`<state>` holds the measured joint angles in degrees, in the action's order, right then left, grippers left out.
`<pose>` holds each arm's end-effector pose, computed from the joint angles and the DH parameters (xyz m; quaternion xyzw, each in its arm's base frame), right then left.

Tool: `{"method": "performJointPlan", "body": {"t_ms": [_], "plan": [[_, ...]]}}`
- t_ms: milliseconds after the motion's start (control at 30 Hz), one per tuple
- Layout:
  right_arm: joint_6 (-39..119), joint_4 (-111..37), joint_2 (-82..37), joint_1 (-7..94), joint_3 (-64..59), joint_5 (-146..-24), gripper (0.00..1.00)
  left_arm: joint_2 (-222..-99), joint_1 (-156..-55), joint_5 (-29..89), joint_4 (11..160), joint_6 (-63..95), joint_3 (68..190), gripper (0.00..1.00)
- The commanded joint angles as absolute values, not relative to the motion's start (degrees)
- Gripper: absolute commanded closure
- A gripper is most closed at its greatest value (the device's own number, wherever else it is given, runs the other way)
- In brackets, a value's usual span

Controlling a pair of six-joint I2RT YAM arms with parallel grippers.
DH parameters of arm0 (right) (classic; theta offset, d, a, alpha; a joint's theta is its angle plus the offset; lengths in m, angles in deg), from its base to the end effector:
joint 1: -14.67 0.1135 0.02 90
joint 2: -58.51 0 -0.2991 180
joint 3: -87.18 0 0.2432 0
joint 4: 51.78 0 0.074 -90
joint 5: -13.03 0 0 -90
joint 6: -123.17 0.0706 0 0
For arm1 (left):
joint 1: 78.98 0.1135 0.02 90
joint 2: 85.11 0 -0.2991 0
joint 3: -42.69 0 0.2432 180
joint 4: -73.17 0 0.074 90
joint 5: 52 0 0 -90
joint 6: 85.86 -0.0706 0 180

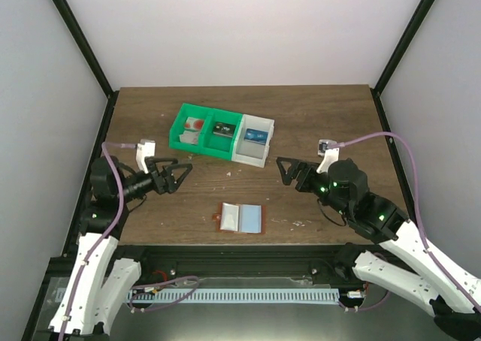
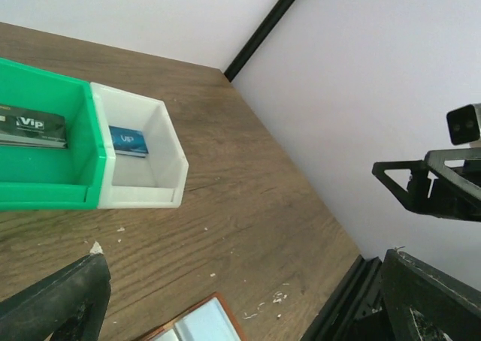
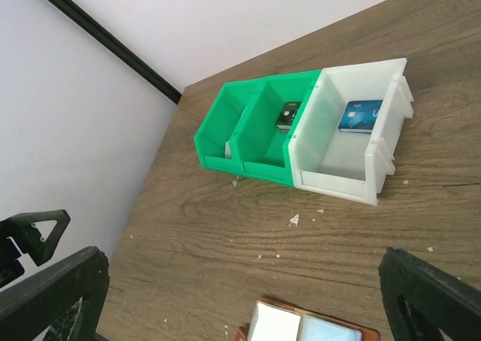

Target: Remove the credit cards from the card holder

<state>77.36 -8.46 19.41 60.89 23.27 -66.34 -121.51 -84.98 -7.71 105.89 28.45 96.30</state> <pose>0.1095 0.0954 0.3587 0.0398 0.8090 0.3598 0.4632 0.1244 -0.0639 0.3300 0.1154 0.7616 -0.4442 0.4575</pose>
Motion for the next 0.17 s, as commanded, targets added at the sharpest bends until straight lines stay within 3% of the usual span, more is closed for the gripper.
{"method": "performJointPlan", "body": {"t_ms": [0, 133], "plan": [[77.64, -7.13, 20.15, 60.9, 22.49, -65.1, 0.0, -120.06, -85.13, -9.98, 103.44, 30.26, 94.41, 0.0], [78.21, -8.0, 19.96, 60.89, 23.13, -65.83, 0.0, -119.92, -85.14, -8.96, 104.36, 29.58, 94.2, 0.0]]}}
